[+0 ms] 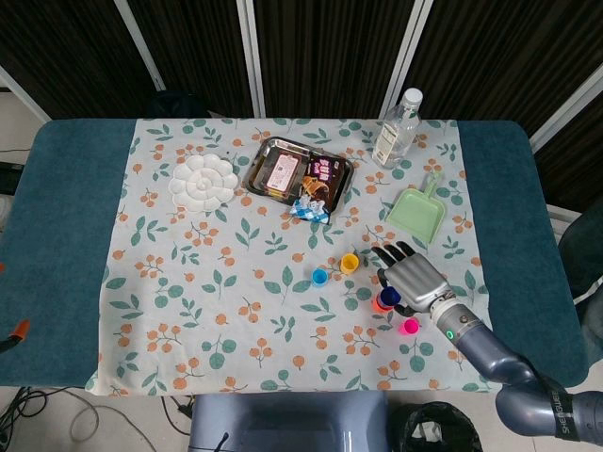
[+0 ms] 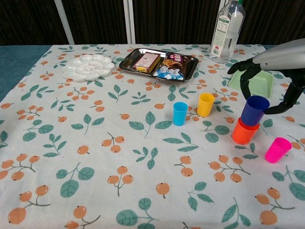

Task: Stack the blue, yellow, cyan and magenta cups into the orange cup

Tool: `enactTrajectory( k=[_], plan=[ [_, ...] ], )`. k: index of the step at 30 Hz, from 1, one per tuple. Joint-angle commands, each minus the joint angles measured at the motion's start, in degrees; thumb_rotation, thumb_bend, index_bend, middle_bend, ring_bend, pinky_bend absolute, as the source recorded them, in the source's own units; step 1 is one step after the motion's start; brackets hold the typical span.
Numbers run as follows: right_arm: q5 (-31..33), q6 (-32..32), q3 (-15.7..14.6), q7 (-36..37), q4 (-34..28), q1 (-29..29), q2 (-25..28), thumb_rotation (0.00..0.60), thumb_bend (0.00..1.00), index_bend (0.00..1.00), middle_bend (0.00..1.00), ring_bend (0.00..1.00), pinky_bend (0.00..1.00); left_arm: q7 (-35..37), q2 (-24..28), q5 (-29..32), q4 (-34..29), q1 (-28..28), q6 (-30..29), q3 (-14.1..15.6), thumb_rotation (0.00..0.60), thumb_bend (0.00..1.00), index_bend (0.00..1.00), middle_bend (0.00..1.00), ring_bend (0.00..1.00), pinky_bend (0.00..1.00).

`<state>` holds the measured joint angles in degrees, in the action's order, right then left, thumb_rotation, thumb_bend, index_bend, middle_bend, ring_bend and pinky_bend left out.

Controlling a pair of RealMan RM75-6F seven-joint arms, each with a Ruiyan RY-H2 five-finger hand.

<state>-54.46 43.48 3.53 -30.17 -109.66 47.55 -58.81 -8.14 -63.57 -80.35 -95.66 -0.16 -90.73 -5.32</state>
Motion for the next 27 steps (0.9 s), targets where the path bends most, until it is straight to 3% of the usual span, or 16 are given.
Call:
enactTrajectory(
  k=[1, 20, 25, 27],
  plan=[
    [0.0, 0.0, -0.3, 0.1, 0.0, 0.1, 0.2, 0.6, 0.39, 0.49, 0.0, 0.05, 0.09, 0.0, 0.0, 0.0, 0.0, 0.0, 0.0, 0.0, 0.6, 0.19, 0.16, 0.1, 0.0, 0.0],
    [-0.1, 1.0, -1.5, 2.1, 2.3, 0.6, -2.4, 0.6, 0.39, 0.49, 0.0, 0.05, 0.09, -0.2, 0.0, -0.1, 0.0, 0.0, 0.0, 0.0, 0.6, 0.19, 0.16, 0.1, 0.0, 0.0],
    [0.4, 1.1, -2.1, 2.0, 2.8, 0.8, -3.1, 0.6, 0.39, 0.42, 0.0, 0.05, 0.09, -0.2, 0.0, 0.0, 0.0, 0.0, 0.1, 0.0, 0.6, 0.19, 0.16, 0.1, 0.0, 0.0],
    [0.8, 1.1, -2.2, 2.0, 2.9, 0.9, -3.3, 0.6, 0.39, 0.35, 0.0, 0.05, 0.09, -0.2, 0.0, 0.0, 0.0, 0.0, 0.0, 0.0, 0.6, 0.19, 0.16, 0.1, 0.0, 0.0]
  ],
)
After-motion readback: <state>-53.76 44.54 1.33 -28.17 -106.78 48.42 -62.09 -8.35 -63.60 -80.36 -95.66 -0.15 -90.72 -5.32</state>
